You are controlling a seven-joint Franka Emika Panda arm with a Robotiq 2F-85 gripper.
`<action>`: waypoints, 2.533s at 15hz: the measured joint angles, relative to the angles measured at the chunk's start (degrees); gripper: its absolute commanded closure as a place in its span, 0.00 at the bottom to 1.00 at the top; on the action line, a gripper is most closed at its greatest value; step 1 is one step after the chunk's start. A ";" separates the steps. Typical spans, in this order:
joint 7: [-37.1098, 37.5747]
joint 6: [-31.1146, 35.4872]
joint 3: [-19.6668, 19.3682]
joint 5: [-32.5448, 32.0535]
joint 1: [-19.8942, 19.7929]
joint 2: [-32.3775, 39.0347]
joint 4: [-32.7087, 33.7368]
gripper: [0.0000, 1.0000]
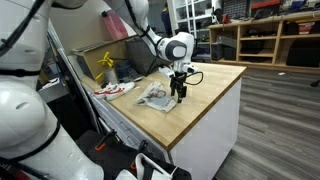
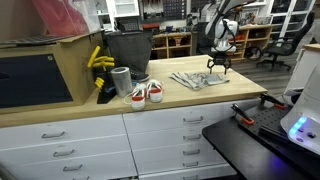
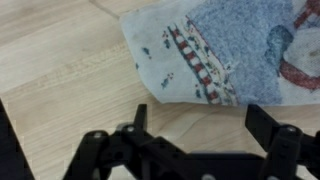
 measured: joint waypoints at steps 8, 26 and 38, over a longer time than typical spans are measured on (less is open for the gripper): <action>-3.50 1.95 2.65 9.36 -3.21 0.10 -0.21 0.00; -16.16 4.41 4.56 17.45 -8.52 0.21 -1.62 0.00; -16.29 -4.60 3.35 16.80 -10.51 -1.71 -1.72 0.00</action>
